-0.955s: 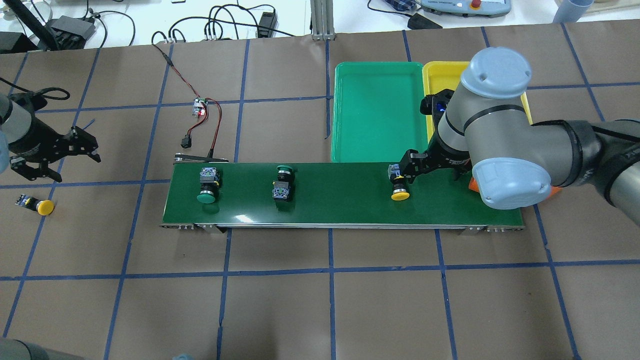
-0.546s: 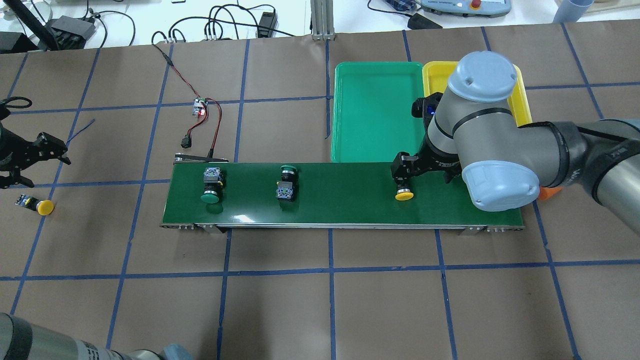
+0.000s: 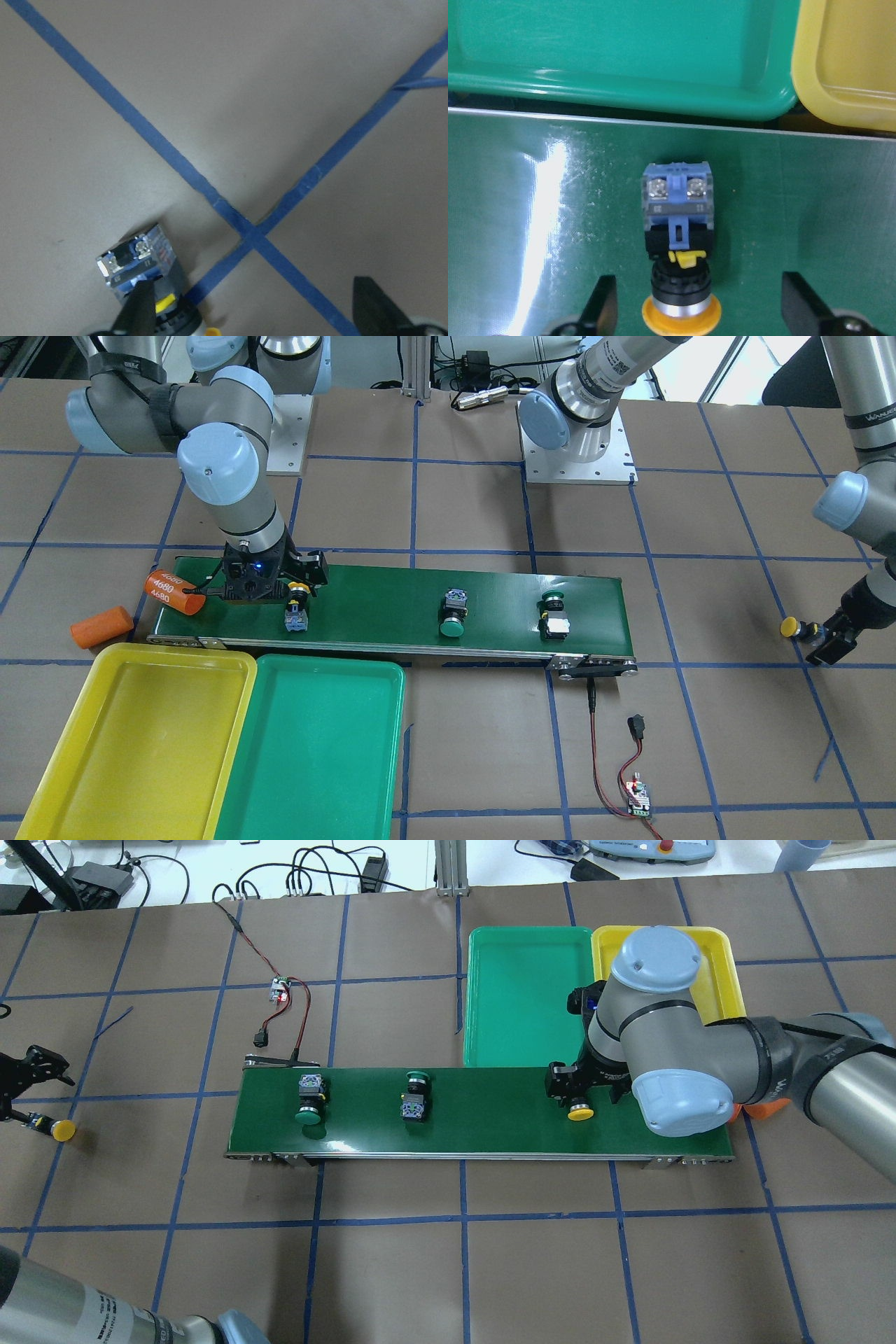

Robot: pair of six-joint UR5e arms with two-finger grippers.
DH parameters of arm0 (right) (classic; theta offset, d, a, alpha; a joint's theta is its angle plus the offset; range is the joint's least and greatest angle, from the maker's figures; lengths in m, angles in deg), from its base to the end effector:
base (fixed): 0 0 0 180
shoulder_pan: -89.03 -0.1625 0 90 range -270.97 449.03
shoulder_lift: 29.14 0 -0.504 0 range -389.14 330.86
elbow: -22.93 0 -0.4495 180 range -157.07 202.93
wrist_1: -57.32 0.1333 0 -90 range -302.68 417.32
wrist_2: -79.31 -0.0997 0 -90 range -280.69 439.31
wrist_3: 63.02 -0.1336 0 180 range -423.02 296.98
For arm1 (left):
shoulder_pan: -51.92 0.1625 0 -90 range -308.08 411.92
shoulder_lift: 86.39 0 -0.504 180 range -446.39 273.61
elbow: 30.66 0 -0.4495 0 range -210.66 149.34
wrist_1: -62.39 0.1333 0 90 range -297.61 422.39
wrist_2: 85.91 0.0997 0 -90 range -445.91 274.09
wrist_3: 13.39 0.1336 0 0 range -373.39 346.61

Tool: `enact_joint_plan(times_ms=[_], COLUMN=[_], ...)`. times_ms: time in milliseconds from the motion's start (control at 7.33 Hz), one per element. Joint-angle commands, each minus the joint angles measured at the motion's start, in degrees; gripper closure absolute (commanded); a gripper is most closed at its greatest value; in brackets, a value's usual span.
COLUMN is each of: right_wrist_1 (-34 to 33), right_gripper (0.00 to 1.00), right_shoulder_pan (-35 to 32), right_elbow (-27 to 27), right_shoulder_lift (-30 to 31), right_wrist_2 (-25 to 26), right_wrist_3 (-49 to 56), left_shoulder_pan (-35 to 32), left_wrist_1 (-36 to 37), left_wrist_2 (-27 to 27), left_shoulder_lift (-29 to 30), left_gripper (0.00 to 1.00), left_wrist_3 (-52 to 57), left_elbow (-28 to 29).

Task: Sort buttons by color to trays

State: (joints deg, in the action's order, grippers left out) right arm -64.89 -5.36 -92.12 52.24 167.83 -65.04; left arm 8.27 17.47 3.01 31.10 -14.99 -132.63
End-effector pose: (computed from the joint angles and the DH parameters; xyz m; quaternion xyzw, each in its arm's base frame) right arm 0.1781 -0.5338 0.2755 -0.0205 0.9996 0.0134 0.0122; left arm 0.4070 -0.5759 0.2007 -0.4054 0.9128 -0.0489 0.0100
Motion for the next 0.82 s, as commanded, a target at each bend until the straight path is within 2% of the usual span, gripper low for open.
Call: enact_joint_plan(times_ms=[0,136,409,546,682], right_wrist_1=[0.4,0.8,0.8,0.8,0.8], right_gripper=[0.48,0.52,0.52,0.67,0.81], right_shoulder_pan=[0.0,0.0,0.0,0.0,0.2], right_elbow=[-0.1,-0.2,-0.4,-0.1,0.3], right_shoulder_lift=[-0.2,-0.3,-0.3,-0.3,-0.3], right_wrist_2=[0.0,0.0,0.3,0.3,0.5], right_wrist_3=[0.2,0.3,0.4,0.7,1.9], left_shoulder_pan=[1.2,2.5,3.0,3.0,3.0], left_wrist_1=[-0.8,-1.3,-3.3,-4.6,-4.7], left_wrist_2=[0.7,0.7,0.8,0.8,0.8], left_shoulder_lift=[-0.1,0.5,0.4,0.4,0.6], left_gripper=[0.00,0.00,0.00,0.07,0.19], left_wrist_3=[-0.3,-0.1,0.3,0.3,0.4], left_elbow=[-0.9,-0.9,-0.3,-0.6,-0.6])
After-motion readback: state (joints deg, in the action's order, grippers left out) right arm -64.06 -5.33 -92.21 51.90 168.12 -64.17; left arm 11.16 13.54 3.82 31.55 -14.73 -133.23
